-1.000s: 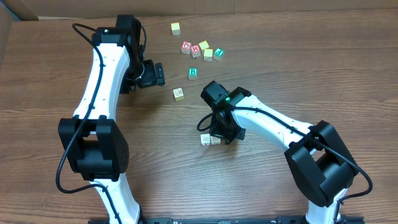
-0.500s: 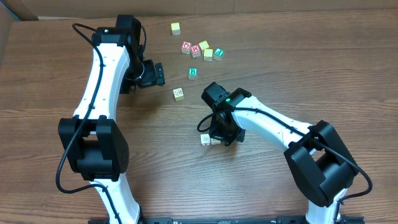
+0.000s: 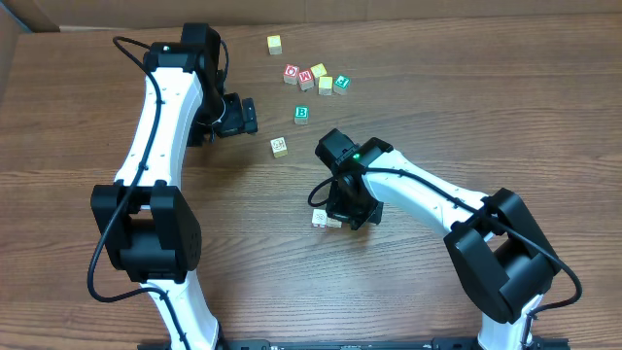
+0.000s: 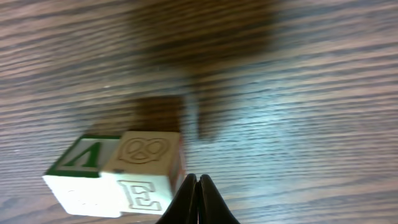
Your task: Flip 4 blocks
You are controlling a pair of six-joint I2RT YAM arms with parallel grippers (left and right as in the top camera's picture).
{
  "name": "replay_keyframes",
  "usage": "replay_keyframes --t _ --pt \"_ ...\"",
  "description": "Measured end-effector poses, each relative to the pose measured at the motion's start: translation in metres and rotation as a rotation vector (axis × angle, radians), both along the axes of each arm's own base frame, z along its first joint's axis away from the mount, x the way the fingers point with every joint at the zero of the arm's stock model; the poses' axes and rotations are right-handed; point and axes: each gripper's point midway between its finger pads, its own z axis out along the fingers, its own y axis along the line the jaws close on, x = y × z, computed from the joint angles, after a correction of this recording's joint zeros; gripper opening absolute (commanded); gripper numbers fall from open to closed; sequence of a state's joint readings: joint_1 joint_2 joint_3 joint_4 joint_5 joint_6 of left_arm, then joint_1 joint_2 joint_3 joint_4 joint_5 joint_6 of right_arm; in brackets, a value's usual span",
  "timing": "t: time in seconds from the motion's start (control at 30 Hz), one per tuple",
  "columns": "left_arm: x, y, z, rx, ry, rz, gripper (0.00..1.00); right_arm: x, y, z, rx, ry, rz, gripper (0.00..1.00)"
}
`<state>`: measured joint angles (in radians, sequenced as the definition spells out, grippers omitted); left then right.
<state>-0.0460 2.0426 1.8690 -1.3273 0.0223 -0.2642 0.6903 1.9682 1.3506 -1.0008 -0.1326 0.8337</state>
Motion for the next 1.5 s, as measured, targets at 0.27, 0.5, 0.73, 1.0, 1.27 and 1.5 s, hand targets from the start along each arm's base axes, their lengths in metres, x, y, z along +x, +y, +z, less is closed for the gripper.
replay_keyframes --t 0.27,0.5,0.73,1.0,1.27,1.5 --pt "0.005 -0.009 0.001 -0.052 -0.021 0.000 0.32 0.036 -0.029 0.000 0.003 -0.053 -0.060 0.10" --pt "0.008 -0.044 0.005 -0.187 -0.035 -0.046 0.26 0.101 -0.087 0.002 0.045 -0.165 -0.211 0.61" --pt "0.004 -0.092 0.007 -0.238 -0.045 -0.151 0.86 0.127 -0.163 0.002 0.017 -0.186 -0.328 1.00" --pt "0.014 -0.112 0.009 -0.213 -0.108 -0.190 0.66 0.126 -0.187 0.002 0.004 -0.171 -0.354 1.00" --pt "0.023 -0.111 -0.014 -0.009 -0.129 -0.147 0.59 0.128 -0.187 0.002 0.006 -0.179 -0.351 1.00" --pt "0.027 -0.099 -0.067 0.076 -0.043 -0.048 0.56 0.128 -0.187 0.002 0.006 -0.179 -0.350 1.00"
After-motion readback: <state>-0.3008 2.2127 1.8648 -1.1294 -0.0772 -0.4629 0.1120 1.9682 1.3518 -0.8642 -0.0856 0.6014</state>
